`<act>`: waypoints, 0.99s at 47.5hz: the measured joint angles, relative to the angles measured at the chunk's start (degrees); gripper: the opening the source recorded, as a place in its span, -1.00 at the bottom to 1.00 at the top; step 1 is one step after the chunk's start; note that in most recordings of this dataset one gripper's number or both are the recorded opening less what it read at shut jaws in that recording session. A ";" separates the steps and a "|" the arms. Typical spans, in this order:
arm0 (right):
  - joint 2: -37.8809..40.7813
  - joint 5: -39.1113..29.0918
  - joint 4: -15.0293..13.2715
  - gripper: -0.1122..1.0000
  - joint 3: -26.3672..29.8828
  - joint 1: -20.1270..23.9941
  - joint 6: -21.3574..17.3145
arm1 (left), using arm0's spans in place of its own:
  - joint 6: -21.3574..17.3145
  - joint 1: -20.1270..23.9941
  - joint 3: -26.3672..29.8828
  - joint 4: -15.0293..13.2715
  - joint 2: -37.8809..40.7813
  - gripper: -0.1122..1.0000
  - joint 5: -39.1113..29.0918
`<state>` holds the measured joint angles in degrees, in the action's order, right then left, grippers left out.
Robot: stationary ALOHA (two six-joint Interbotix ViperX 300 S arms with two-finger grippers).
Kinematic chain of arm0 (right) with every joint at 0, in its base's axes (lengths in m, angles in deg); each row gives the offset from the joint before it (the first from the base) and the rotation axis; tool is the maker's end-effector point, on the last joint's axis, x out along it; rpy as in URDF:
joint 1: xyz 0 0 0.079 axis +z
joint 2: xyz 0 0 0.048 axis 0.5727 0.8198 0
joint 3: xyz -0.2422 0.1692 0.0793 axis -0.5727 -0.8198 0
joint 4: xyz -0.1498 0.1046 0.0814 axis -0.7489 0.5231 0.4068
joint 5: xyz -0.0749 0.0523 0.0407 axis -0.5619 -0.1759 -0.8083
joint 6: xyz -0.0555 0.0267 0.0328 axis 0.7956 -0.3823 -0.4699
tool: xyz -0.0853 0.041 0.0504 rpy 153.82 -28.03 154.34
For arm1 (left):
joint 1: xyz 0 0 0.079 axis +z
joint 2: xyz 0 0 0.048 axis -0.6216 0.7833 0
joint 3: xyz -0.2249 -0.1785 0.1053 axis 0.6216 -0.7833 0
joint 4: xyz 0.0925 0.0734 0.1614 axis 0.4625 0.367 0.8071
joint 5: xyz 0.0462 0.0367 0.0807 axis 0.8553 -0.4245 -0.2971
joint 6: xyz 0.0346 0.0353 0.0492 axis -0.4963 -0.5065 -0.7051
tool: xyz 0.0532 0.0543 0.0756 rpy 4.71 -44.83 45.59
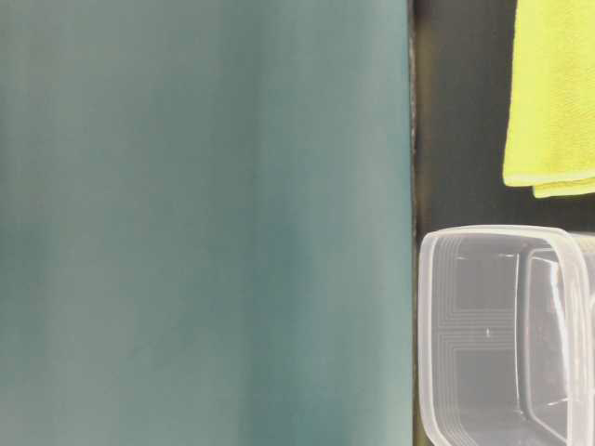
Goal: Place the yellow towel into the container with the left arm.
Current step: 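Move the left gripper over the container toward the yellow towel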
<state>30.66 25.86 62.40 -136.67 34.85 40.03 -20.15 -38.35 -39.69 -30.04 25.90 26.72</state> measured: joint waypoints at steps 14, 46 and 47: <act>-1.58 -2.90 1.14 -0.80 0.70 0.44 -2.02 | 4.39 0.88 12.57 1.93 9.49 -0.80 -19.34; -6.42 -12.04 1.23 0.67 2.11 -1.41 -2.20 | 3.25 1.41 48.16 2.11 44.65 -0.05 -47.55; -6.59 -12.22 1.23 0.65 2.11 -1.41 -2.20 | 3.25 1.49 49.04 2.20 45.70 0.07 -48.43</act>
<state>24.07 13.64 63.63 -134.56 33.44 37.83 -16.89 -36.85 9.35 -27.84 71.60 -21.71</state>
